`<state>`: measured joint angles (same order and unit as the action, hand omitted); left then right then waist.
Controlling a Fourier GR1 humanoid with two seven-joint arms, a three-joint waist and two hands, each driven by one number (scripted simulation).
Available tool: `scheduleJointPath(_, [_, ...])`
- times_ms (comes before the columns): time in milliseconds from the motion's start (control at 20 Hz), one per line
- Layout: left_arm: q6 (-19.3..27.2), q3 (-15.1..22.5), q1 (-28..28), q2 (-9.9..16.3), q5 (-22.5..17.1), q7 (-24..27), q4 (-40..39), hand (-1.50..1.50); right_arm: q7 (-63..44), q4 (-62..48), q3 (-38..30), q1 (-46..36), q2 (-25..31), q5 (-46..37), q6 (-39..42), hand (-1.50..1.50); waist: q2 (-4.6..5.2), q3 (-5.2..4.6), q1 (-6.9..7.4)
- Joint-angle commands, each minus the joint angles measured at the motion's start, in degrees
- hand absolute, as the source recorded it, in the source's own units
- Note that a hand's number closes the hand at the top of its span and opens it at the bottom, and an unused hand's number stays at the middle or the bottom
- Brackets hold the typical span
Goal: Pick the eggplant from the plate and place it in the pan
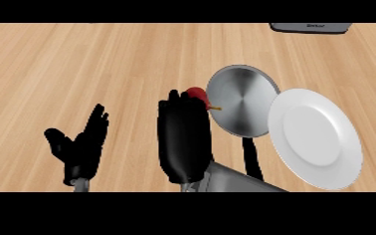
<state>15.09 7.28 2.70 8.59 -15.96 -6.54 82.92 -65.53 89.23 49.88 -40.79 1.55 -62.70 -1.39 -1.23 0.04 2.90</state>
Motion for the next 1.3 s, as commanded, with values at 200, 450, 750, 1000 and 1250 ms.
scheduleJointPath(200, [-0.7,-1.3,0.1,0.5,-0.6,0.0,-2.0,0.00,-19.3,3.4,2.0,-4.9,-1.5,-3.1,-0.6,1.50,0.91,-0.16,-1.55])
scheduleJointPath(450, [2.0,-0.7,-2.0,-1.3,0.8,-0.8,-1.5,0.00,-16.9,1.4,-1.1,-3.5,-1.5,-4.2,-6.8,1.50,1.22,-0.08,-2.01])
scheduleJointPath(750, [2.5,0.1,0.1,-2.0,1.0,-1.5,1.1,0.00,-6.1,-8.8,-11.1,-2.9,-1.5,-8.0,-10.1,1.50,1.43,-0.03,-2.18])
scheduleJointPath(1000, [-0.5,-2.2,2.4,-1.2,-0.4,2.3,-1.8,0.00,4.4,-14.7,-19.5,-1.1,0.9,-8.3,-15.1,1.50,1.51,-0.05,-2.40])
scheduleJointPath(1250, [-0.2,-2.1,0.7,-0.7,0.3,0.3,-0.9,0.00,13.8,-23.6,-25.9,2.7,2.4,-5.6,-27.3,1.50,1.71,-0.01,-2.27])
